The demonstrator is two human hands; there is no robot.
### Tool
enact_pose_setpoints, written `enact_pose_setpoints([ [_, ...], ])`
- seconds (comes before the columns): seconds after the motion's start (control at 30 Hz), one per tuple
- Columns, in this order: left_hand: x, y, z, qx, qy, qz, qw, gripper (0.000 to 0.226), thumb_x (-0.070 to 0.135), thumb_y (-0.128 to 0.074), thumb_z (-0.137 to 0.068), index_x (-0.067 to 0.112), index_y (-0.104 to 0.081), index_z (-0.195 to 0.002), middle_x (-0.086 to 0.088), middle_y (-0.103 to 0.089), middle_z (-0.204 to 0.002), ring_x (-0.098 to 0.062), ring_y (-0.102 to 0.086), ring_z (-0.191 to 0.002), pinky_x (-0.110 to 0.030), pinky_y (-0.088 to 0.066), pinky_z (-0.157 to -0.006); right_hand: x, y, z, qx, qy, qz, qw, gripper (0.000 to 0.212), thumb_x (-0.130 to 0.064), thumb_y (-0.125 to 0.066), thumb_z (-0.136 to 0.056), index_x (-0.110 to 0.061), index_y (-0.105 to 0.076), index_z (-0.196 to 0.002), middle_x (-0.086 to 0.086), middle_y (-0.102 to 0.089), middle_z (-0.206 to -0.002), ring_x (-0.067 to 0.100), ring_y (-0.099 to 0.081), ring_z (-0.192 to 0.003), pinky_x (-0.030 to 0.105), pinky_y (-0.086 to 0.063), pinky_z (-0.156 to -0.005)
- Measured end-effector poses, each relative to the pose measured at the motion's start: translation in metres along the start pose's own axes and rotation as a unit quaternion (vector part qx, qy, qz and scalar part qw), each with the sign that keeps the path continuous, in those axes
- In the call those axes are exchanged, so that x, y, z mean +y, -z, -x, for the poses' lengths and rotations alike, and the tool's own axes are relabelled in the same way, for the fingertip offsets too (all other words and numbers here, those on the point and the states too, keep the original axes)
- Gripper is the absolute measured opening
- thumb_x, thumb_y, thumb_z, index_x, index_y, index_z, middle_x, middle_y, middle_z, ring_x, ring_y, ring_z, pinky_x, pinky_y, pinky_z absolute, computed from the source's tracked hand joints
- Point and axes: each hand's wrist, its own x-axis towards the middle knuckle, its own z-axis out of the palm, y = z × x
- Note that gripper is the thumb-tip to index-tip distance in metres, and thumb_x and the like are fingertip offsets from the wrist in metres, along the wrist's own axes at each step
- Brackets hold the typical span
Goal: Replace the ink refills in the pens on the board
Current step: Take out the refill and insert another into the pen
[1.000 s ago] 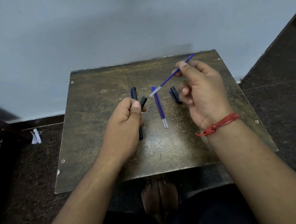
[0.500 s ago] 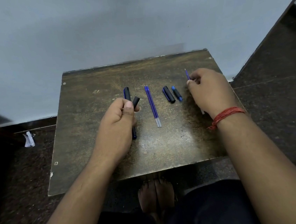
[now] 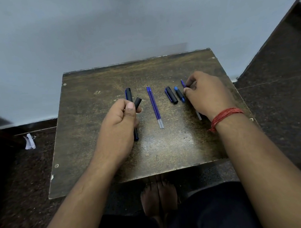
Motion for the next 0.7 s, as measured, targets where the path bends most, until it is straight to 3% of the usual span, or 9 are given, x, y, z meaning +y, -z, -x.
enact_pose_setpoints([
  [0.23,-0.001,0.0,-0.001,0.0,0.0,0.005,1.0,0.036,0.056,-0.043,-0.097,0.027,-0.063,-0.091,0.015,-0.044,-0.058,-0.009,-0.033,-0.052,-0.031,-0.025,-0.055,-0.003,0.003,0.003,0.003,-0.004,-0.004,1.0,0.013,-0.034,-0.057,-0.096,-0.027,-0.062,-0.107,-0.001,-0.065,-0.105,0.021,-0.061,-0.093,0.038,-0.053,-0.08],
  [0.4,0.0,0.0,-0.001,0.001,0.003,0.004,1.0,0.037,0.055,-0.042,-0.097,0.025,-0.062,-0.093,0.018,-0.046,-0.056,-0.003,-0.036,-0.05,-0.033,-0.027,-0.054,-0.017,0.011,0.012,0.102,0.06,-0.05,0.992,0.011,-0.031,-0.057,-0.097,-0.025,-0.065,-0.102,-0.007,-0.065,-0.094,0.015,-0.06,-0.086,0.031,-0.049,-0.073],
  [0.53,0.004,-0.001,0.0,0.007,0.003,0.006,1.0,0.038,0.052,-0.042,-0.097,0.019,-0.06,-0.094,0.02,-0.051,-0.057,0.001,-0.042,-0.048,-0.033,-0.029,-0.053,-0.034,0.003,0.023,0.044,0.143,0.011,0.989,0.011,-0.035,-0.058,-0.096,-0.027,-0.065,-0.098,-0.009,-0.064,-0.091,0.015,-0.059,-0.084,0.028,-0.043,-0.069],
  [0.7,0.003,0.001,-0.002,0.018,-0.002,0.01,1.0,0.039,0.053,-0.043,-0.098,0.018,-0.059,-0.094,0.015,-0.045,-0.058,-0.006,-0.035,-0.051,-0.033,-0.027,-0.053,-0.046,-0.009,0.03,-0.007,0.177,0.085,0.981,0.014,-0.038,-0.059,-0.094,-0.026,-0.066,-0.096,-0.005,-0.069,-0.097,0.021,-0.065,-0.093,0.033,-0.05,-0.073],
])
